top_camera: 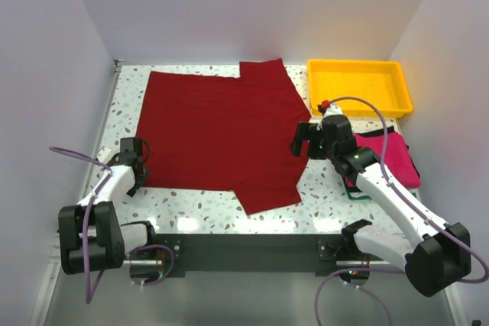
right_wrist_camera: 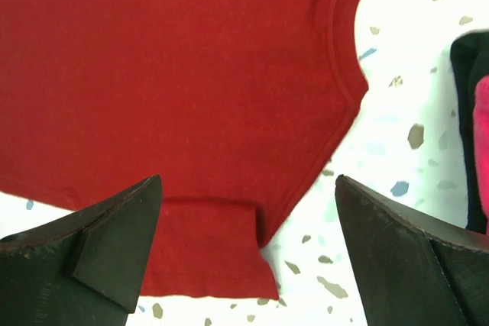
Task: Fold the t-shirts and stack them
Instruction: Flatten the tshirt out
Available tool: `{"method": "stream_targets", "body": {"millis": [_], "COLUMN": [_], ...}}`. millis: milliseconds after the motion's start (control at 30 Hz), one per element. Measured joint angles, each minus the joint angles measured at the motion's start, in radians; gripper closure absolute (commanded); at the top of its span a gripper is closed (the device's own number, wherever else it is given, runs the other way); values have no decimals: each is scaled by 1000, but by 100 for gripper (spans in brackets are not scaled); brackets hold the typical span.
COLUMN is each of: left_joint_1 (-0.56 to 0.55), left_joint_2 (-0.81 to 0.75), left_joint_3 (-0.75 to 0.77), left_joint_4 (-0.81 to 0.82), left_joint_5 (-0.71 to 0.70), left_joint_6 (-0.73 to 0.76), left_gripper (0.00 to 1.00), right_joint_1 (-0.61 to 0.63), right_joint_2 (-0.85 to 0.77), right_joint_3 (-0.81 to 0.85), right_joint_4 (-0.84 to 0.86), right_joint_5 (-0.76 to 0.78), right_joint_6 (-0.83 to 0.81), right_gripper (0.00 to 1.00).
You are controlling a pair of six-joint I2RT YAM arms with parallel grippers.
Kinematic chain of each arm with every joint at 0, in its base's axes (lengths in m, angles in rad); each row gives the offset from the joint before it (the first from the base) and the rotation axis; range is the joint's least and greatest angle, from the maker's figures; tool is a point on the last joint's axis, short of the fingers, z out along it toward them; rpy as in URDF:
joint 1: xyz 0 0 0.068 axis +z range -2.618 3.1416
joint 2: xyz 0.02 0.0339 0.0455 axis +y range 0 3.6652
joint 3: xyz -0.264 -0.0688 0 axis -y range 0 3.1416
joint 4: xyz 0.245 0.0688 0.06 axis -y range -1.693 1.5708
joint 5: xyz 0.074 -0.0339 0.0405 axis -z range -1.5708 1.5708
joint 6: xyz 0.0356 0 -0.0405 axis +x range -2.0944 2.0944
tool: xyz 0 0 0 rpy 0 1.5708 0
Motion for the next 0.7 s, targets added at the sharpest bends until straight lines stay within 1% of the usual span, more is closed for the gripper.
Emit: {"method": "stream_targets", "body": {"millis": [67,100,133,167,200,233,300,400,433,500,533,700], "left_joint_1": [3,4,4,4,5,5,5,5,5,5,5,5], "left_joint_2": [30,39,50,61,68,73,77,76,74,68,64,30], "left_joint_3": [10,11,13,15,15,15,11,8,7,2,-1,-21], "left_joint_4": [24,37,51,70,86,105,137,154,158,164,166,174], "left_joint_5": [-13,-18,-26,-31,-34,-35,-29,-22,-20,-16,-13,10], "left_joint_6": [12,19,22,30,34,36,50,58,63,64,68,74], "left_gripper": [56,65,69,76,91,100,100,100,100,100,100,100], "right_joint_1": [2,5,11,24,39,72,142,285,351,442,469,557], "right_joint_2": [-14,-21,-27,-29,-31,-31,-31,-29,-26,-15,-8,70], "right_joint_3": [-21,-30,-40,-47,-53,-62,-81,-92,-92,-92,-92,-113], "right_joint_4": [-13,-23,-35,-49,-63,-76,-91,-137,-155,-185,-196,-208], "right_joint_5": [-13,-14,-16,-16,-17,-16,-22,-13,-8,8,11,56], "right_joint_6": [1,1,0,-2,-4,-6,-10,-13,-11,-6,-4,33], "right_gripper": [1,1,1,1,1,1,1,1,2,4,5,5]}}
